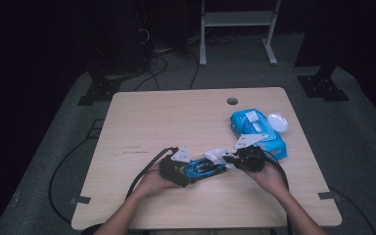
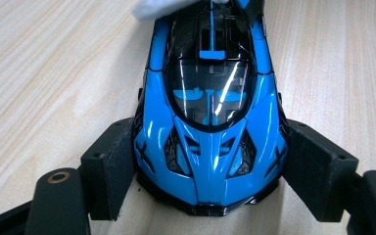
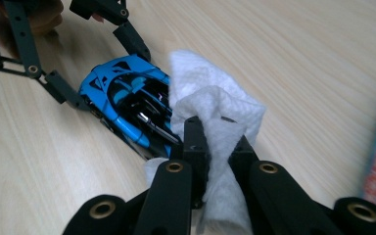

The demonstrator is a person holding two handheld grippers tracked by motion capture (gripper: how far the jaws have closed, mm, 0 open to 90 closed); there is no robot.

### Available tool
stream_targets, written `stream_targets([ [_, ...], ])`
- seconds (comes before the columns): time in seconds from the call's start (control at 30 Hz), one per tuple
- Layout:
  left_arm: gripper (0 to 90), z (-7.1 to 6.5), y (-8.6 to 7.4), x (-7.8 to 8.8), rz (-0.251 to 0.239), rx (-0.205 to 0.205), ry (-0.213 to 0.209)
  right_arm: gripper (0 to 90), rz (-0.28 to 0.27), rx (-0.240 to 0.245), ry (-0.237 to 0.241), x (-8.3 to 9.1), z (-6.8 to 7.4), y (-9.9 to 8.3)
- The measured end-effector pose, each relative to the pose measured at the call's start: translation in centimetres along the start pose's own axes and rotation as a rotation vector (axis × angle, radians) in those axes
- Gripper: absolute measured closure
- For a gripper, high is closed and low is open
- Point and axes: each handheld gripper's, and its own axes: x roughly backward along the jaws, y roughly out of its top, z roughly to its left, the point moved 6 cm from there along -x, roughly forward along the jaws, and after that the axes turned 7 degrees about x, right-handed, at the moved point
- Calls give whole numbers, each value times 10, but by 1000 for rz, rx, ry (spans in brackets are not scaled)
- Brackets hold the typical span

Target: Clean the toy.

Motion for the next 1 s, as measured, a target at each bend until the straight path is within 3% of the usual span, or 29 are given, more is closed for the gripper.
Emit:
stream_targets([
  [0.13, 254, 0, 0, 0, -2, 6, -1, 830, -12, -27, 2, 16, -1, -5],
  [0.33, 253, 0, 0, -1, -6, 7, -2, 813, 42, -26, 61, 9, 2, -10],
  [0.4, 253, 0, 0, 0, -4, 1, -3, 702, 92, -19, 71, -4, 2, -10],
  [0.47, 253, 0, 0, 0, -4, 2, -4, 668, 97, -14, 66, -10, 2, -9],
  [0.53, 253, 0, 0, 0, -4, 5, -7, 563, 99, 4, 49, -21, 1, -4],
  [0.6, 253, 0, 0, 0, -3, 7, -8, 539, 101, 13, 48, -25, 1, -2],
  [0.73, 254, 0, 0, 0, 1, 9, -8, 540, 90, -8, 41, -38, -2, 2],
  [0.8, 254, 1, 0, 0, 4, 8, -10, 592, 71, -10, 13, -46, -3, 5],
  [0.87, 253, 1, 0, 0, 1, 11, -12, 615, 58, -5, 17, -47, -3, 6],
  [0.93, 253, 1, 0, 0, 2, 12, -14, 725, 30, -56, 104, -51, 2, 8],
  [1.0, 253, 1, 0, -1, 0, 13, -13, 756, 23, -68, 130, -51, 1, 6],
])
